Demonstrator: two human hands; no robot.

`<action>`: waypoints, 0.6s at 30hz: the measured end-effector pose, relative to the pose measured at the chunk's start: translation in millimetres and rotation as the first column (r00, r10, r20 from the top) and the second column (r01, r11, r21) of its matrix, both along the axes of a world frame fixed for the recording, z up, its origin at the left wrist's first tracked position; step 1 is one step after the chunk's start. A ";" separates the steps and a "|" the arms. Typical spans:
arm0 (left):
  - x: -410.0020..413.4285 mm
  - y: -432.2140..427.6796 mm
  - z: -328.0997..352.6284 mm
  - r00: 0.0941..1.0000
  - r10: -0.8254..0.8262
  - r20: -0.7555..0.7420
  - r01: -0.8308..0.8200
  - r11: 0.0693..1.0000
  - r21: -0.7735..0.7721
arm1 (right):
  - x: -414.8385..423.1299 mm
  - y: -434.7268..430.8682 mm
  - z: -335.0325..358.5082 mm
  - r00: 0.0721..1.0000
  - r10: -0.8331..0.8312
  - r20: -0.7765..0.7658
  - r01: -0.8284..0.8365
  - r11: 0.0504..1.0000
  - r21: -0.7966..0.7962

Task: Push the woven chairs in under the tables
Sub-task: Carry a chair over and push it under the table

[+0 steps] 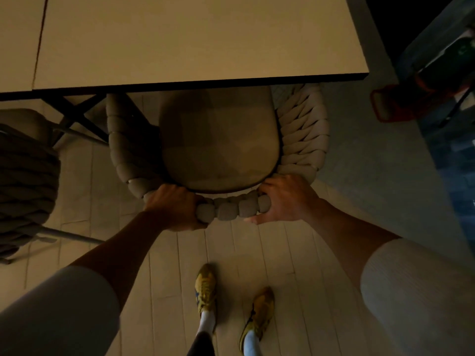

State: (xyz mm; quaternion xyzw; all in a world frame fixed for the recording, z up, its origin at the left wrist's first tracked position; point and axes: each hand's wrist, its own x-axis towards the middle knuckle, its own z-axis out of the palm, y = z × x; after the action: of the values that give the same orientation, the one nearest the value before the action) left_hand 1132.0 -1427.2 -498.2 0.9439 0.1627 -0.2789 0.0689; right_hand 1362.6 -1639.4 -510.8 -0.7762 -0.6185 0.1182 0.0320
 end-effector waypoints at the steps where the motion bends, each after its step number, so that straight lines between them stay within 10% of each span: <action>1: -1.6 -1.5 2.9 1.000 0.018 -0.004 -0.018 1.000 -0.010 | -3.7 -0.2 4.3 1.000 -0.018 -0.003 0.018 0.998 -0.062; 8: 0.4 -11.7 30.7 0.995 0.072 -0.066 -0.079 0.992 -0.095 | -61.8 -22.0 35.0 0.961 -0.231 0.151 0.263 0.934 -0.241; 18: -20.3 -19.8 79.6 0.983 -0.020 -0.184 -0.022 0.975 -0.220 | -101.1 -62.5 115.8 0.830 -0.533 -0.164 0.354 0.731 -0.584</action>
State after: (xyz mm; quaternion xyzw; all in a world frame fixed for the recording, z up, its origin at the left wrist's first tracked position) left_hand 1111.8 -1446.9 -418.6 0.9003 0.1369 -0.3818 0.1582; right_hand 1261.5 -1701.8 -395.0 -0.8503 -0.3407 0.3972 -0.0556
